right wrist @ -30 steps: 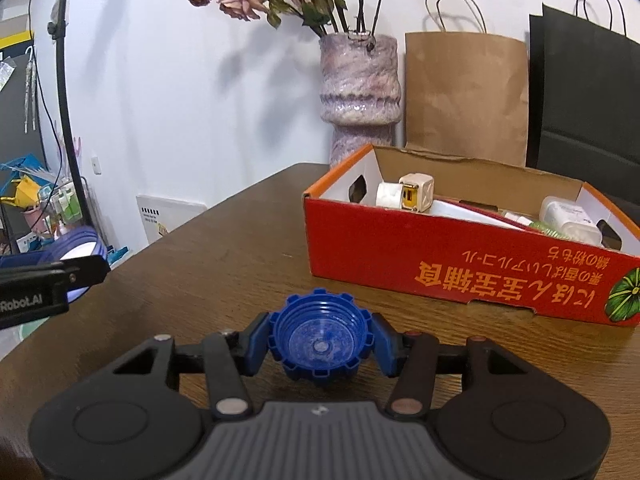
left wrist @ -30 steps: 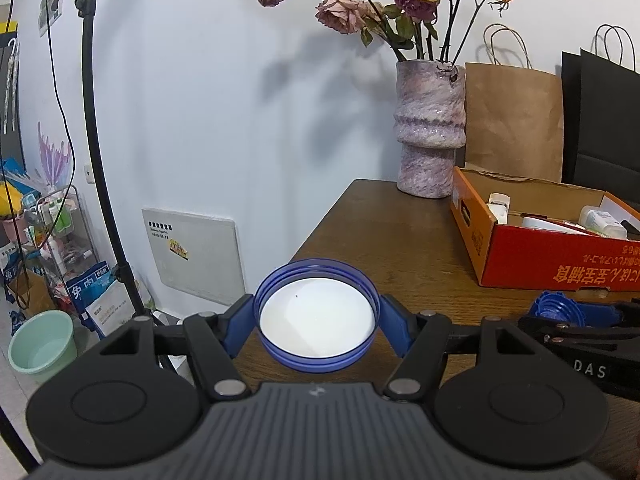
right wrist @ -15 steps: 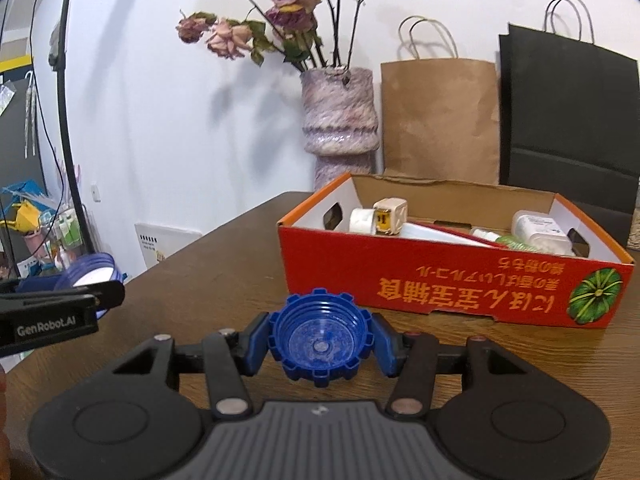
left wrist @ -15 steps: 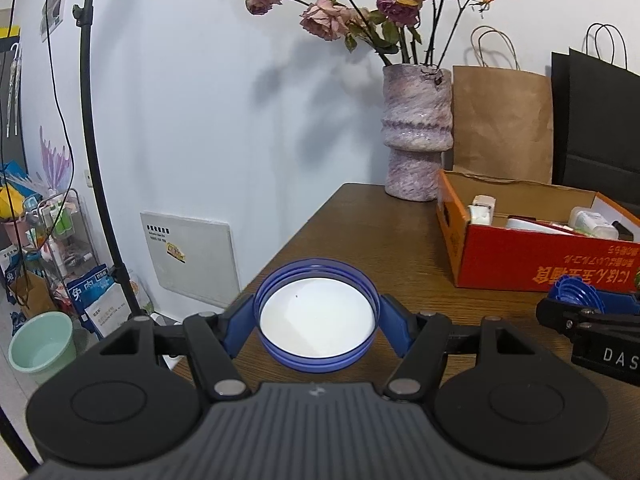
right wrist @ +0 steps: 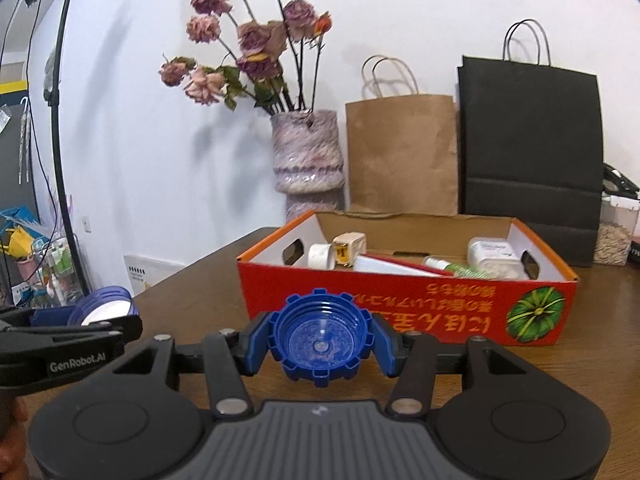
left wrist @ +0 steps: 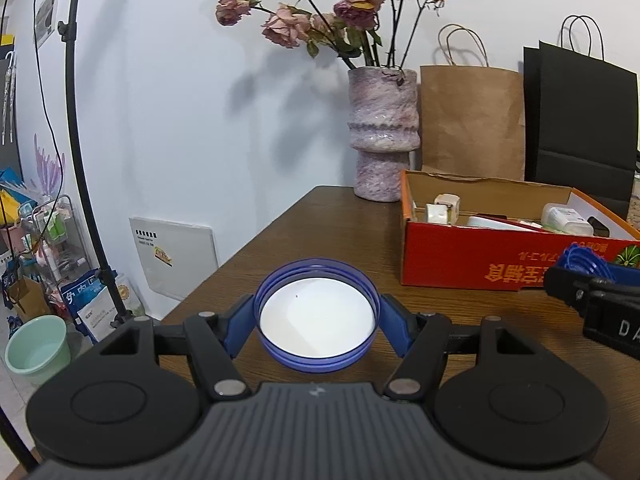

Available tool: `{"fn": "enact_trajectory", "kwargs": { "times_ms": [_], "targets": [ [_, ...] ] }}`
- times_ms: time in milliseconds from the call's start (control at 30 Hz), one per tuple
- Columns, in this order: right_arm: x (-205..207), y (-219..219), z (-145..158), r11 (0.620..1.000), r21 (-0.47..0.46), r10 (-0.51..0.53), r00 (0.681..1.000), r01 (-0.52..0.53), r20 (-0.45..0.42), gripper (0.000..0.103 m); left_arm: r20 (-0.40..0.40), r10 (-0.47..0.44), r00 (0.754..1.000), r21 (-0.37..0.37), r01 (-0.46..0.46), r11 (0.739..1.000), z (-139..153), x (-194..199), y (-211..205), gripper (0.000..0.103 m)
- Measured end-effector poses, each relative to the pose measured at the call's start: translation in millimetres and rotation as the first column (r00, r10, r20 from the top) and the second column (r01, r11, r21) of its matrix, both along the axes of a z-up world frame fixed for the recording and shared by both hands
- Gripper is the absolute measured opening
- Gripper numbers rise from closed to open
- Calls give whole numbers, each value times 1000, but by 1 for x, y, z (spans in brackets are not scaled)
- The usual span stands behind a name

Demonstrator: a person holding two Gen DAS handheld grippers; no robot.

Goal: Organize rigid objects
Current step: 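Carry the blue cap and white lid over the red box with both tools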

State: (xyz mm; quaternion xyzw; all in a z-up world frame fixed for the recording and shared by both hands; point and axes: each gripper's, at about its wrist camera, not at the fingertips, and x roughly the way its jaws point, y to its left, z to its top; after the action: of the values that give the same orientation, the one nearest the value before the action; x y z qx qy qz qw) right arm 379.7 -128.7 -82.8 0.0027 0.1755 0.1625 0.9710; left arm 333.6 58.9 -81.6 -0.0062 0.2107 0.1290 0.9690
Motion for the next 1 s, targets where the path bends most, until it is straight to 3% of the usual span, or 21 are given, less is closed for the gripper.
{"fn": "enact_trajectory", "kwargs": {
  "times_ms": [1000],
  "targets": [
    [17,-73,18,993,31,-117,982,114,150,52,49,-86,995,14,85,996,23,46,-88,68]
  ]
}}
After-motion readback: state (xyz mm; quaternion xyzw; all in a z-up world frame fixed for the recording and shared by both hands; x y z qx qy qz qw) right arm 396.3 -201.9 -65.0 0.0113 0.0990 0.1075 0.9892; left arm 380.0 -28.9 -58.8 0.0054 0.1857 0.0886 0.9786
